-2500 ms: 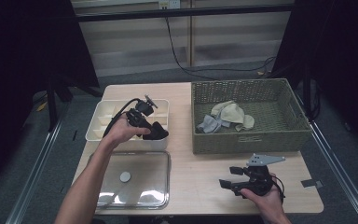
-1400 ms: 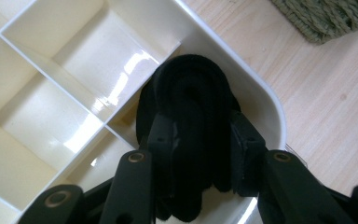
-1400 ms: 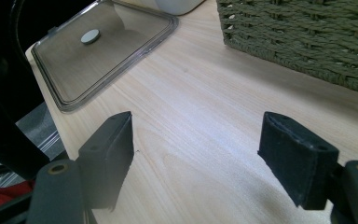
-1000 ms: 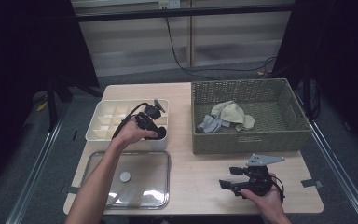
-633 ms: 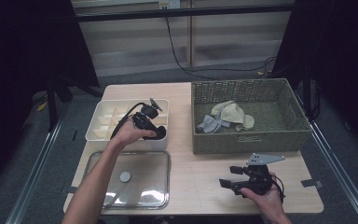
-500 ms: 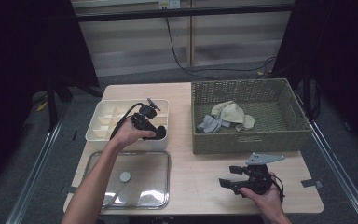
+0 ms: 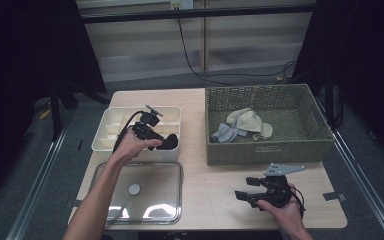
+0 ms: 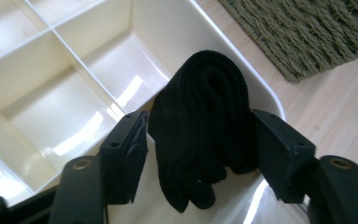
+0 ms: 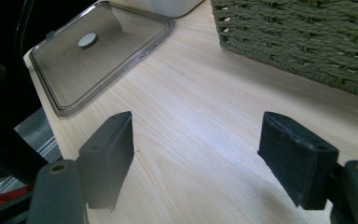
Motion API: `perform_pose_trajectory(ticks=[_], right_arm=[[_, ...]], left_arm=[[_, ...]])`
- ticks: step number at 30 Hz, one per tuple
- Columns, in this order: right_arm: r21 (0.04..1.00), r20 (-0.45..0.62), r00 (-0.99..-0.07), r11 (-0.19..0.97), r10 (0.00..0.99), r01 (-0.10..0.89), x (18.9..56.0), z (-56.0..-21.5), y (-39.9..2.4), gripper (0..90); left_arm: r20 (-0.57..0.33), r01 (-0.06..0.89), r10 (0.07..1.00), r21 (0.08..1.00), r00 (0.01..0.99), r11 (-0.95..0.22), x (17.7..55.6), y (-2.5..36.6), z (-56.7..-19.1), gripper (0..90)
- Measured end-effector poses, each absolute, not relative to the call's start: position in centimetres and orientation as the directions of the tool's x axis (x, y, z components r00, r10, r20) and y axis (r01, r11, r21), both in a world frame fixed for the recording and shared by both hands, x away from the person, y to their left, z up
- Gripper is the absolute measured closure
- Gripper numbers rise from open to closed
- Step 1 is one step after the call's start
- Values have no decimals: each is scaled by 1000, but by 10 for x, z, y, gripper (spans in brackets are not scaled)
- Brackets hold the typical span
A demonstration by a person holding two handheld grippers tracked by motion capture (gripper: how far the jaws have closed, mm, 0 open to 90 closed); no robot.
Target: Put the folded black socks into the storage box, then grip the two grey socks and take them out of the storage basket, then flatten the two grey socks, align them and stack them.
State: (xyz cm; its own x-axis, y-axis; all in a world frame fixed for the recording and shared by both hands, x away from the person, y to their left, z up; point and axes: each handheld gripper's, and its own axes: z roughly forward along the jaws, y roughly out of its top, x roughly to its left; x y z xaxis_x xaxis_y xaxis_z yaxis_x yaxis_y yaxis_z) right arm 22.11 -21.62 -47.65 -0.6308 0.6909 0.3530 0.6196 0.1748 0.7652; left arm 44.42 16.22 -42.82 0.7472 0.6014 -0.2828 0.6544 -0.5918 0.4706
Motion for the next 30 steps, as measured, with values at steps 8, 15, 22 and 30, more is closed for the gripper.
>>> perform_pose_trajectory(ticks=[8, 15, 22, 30], right_arm=[[766, 352, -632, 175, 691, 619, 222, -476, -216, 260], [772, 348, -634, 173, 690, 612, 223, -475, -217, 260], [778, 337, -633, 174, 697, 604, 225, -473, -219, 283], [781, 332, -625, 165, 706, 602, 229, -470, -220, 284]], left_arm=[[-282, 640, 604, 559, 745, -527, 438, 179, -417, 204], [-294, 627, 610, 636, 736, -449, 425, 190, -410, 229], [-302, 596, 584, 689, 753, -412, 408, 196, -404, 305], [-284, 563, 588, 740, 758, -368, 385, 208, -399, 291]])
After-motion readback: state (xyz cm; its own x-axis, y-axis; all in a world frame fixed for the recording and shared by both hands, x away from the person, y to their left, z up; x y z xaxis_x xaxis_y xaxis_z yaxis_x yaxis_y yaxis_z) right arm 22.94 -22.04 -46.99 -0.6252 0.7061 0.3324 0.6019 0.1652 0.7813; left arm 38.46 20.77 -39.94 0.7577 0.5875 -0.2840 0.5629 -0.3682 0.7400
